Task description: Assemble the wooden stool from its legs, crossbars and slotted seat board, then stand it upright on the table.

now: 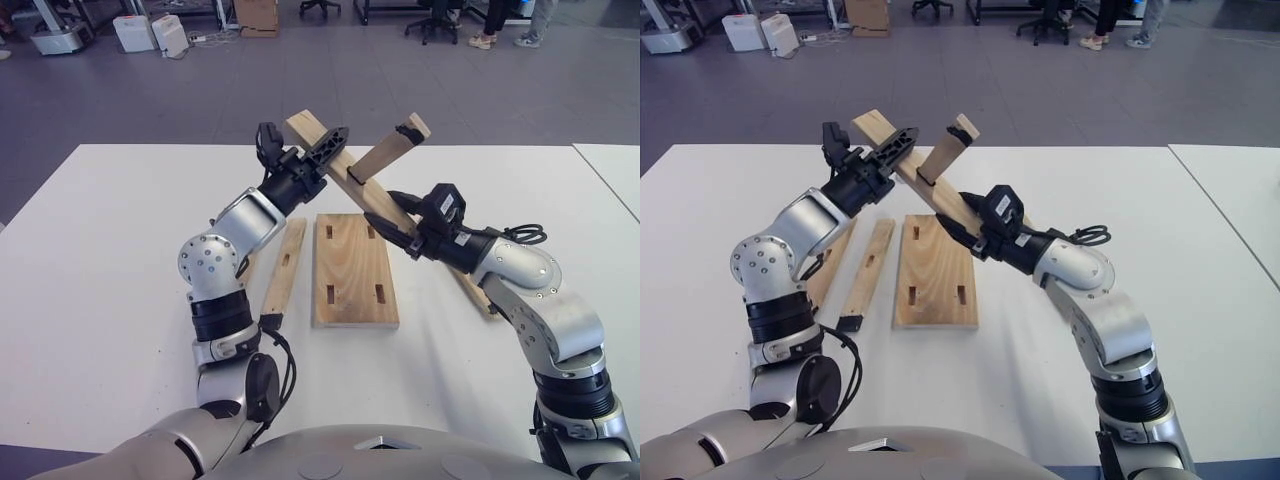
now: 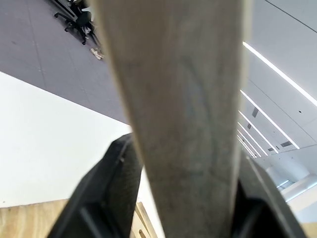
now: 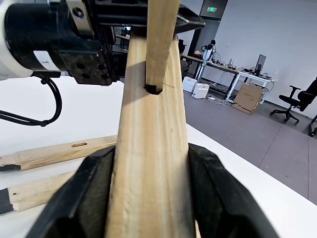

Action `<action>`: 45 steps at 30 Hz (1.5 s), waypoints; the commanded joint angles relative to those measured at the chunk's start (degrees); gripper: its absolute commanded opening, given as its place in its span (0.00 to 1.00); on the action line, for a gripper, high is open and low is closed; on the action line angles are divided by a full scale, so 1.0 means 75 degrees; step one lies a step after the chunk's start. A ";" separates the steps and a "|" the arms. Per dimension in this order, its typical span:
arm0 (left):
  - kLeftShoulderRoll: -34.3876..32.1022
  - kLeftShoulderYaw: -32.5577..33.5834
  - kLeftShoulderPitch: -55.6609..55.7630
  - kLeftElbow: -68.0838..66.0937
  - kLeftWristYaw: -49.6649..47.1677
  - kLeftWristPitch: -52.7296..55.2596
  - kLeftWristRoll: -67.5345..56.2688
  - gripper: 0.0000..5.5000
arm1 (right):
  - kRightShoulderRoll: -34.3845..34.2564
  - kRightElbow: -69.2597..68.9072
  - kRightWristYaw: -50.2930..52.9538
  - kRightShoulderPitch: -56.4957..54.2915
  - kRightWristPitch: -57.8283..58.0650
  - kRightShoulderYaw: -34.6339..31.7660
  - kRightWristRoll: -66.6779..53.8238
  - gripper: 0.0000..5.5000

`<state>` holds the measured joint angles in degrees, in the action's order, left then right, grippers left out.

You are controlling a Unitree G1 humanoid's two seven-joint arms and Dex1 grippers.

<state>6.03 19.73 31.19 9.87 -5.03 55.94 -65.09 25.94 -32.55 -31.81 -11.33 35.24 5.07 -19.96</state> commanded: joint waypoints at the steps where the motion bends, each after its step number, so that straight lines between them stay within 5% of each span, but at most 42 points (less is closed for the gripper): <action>1: -0.0042 0.0000 -0.0265 0.0260 -0.0378 0.0009 -0.0326 0.26 | 0.0021 -0.0107 -0.0009 -0.0086 -0.0195 0.0040 0.0032 0.38; 4: -0.0201 -0.0228 -0.0629 0.0701 -0.0502 0.0101 -0.0418 0.19 | -0.0007 -0.0136 0.0007 -0.0091 -0.0181 0.0034 -0.0023 0.38; 9: -0.0253 0.0197 -0.1518 0.1873 -0.1257 -0.0695 -0.0662 0.19 | 0.0374 -0.0440 -0.0137 0.0492 0.0122 -0.0004 -0.0129 0.59; 17: -0.0949 0.0369 -0.4645 0.4085 -0.2051 -0.1251 -0.0377 0.19 | 0.1963 0.0564 -0.0397 0.2209 -0.0262 0.0607 0.1448 0.59; 23: -0.0740 -0.0929 -0.5265 0.4032 -0.1724 -0.1880 0.0841 0.19 | 0.2088 0.1310 -0.0667 0.2106 -0.0611 0.1724 0.2441 0.59; 27: -0.1362 -0.1305 -0.5655 0.4214 -0.1489 -0.2077 0.1896 0.19 | 0.1674 0.1463 -0.0703 0.1776 -0.0624 0.2090 0.2609 0.59; 37: -0.1911 -0.2881 -0.5544 0.4288 -0.1275 -0.2543 0.4312 0.19 | 0.0651 0.1159 -0.0773 0.1477 -0.0365 0.1875 0.2014 0.59; 42: -0.3068 -0.4414 -0.5717 0.3642 -0.0298 -0.2682 0.5914 0.19 | 0.0928 0.1133 -0.0760 0.1665 -0.0395 0.1385 0.1999 0.59; 45: -0.2949 -0.4430 -0.5546 0.3398 -0.0121 -0.2985 0.6197 0.19 | 0.1059 0.1176 -0.0790 0.1717 -0.0526 0.1258 0.2017 0.59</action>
<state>-14.76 -12.67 -7.95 41.67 -6.59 29.06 -21.68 33.27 -23.61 -37.26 1.96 32.11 15.48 -4.97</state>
